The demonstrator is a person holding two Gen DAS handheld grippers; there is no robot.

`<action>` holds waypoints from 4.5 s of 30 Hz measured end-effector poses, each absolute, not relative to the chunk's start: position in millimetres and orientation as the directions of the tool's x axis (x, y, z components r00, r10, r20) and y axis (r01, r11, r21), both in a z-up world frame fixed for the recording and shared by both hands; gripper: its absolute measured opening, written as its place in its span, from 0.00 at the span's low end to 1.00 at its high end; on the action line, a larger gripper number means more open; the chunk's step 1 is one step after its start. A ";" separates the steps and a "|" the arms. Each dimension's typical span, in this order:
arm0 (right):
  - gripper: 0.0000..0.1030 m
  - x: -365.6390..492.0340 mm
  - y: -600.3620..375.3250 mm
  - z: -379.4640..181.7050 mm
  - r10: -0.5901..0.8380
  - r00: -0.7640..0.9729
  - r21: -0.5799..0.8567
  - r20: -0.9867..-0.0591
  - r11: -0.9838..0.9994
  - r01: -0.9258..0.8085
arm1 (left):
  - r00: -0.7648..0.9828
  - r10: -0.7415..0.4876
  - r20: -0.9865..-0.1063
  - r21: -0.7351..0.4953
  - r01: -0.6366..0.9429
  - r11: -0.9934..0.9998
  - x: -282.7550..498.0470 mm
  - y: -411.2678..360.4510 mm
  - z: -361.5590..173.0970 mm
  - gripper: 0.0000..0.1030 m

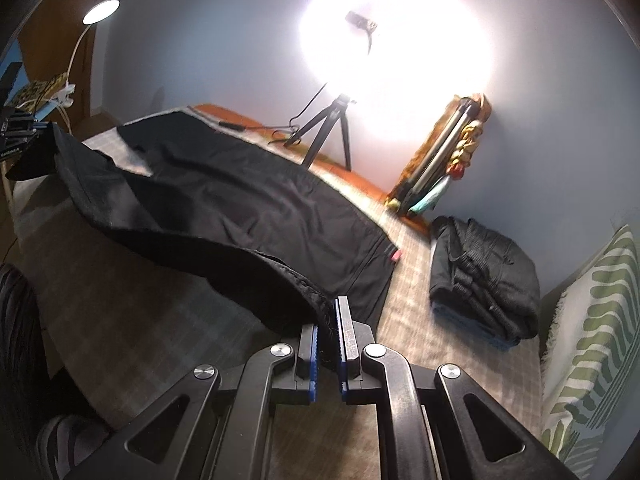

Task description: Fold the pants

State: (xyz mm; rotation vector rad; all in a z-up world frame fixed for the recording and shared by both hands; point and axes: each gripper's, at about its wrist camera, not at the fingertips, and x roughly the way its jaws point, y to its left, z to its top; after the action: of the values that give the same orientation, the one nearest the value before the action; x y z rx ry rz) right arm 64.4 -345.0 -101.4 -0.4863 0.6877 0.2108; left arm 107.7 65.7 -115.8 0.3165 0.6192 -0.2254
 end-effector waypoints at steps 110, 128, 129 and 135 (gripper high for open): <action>0.82 205.5 -249.7 -135.5 0.251 0.659 0.045 -0.709 0.949 -0.313 | 0.585 -0.207 -0.784 0.206 0.560 0.802 288.9 72.5 -187.1 0.14; 0.82 203.4 -239.8 -129.9 0.279 0.659 0.057 -0.699 0.940 -0.337 | 0.568 -0.066 -0.820 0.027 0.154 0.988 389.3 179.4 -190.9 0.05; 0.82 204.2 -240.4 -130.2 0.275 0.660 0.056 -0.699 0.941 -0.333 | 0.557 -0.043 -0.830 0.035 0.130 0.991 392.4 185.6 -196.9 0.05; 0.82 209.4 -240.2 -133.6 0.269 0.657 0.056 -0.704 0.944 -0.326 | 0.526 0.045 -0.849 0.110 0.093 0.990 400.8 195.4 -222.6 0.05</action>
State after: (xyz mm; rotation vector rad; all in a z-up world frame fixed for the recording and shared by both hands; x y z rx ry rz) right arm 209.4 -240.2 -133.6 -0.0780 0.7842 0.3375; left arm 400.8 195.4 -222.6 0.1483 1.0171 -0.0289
